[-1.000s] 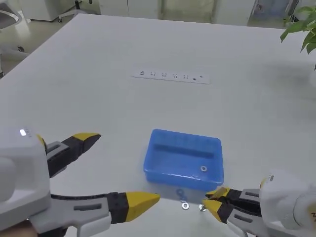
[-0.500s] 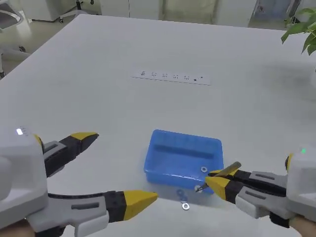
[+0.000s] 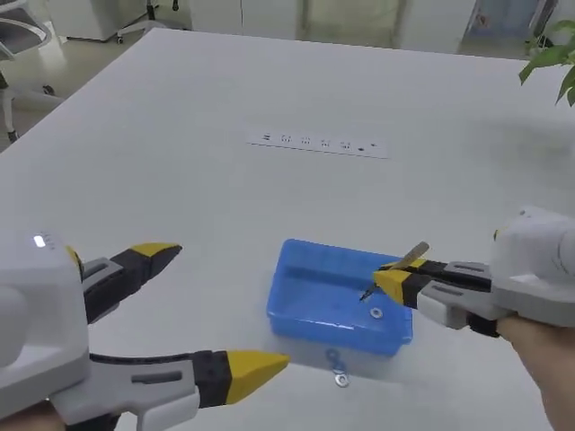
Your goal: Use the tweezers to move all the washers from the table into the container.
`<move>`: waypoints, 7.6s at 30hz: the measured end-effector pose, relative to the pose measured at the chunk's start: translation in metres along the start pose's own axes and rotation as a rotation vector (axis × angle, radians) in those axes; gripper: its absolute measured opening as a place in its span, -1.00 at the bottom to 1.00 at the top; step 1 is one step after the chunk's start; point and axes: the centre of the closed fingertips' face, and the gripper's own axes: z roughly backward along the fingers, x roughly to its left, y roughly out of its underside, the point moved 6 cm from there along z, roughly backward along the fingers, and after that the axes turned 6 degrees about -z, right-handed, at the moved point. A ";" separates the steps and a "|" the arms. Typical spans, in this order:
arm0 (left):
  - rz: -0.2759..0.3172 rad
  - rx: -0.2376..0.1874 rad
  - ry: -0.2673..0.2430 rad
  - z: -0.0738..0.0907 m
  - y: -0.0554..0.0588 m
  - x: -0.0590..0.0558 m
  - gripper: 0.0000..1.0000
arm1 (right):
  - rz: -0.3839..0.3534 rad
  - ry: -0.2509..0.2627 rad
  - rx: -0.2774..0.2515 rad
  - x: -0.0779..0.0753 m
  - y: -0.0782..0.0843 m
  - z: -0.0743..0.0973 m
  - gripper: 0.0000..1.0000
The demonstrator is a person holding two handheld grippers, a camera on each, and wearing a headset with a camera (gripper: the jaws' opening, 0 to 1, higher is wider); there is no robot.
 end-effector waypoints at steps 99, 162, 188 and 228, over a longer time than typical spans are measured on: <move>-0.026 0.042 0.035 -0.005 0.004 -0.006 0.90 | 0.310 -0.200 0.215 0.067 0.070 -0.006 -0.95; -0.016 0.046 0.006 0.001 0.008 0.001 0.89 | -0.010 -0.081 0.083 0.003 0.006 -0.032 -0.93; -0.029 0.048 0.040 -0.006 0.005 -0.006 0.88 | -0.030 -0.185 0.070 0.042 0.040 -0.001 -0.93; -0.020 0.042 0.019 0.000 0.008 -0.002 0.89 | 0.332 -0.169 0.263 0.061 0.059 -0.021 -0.95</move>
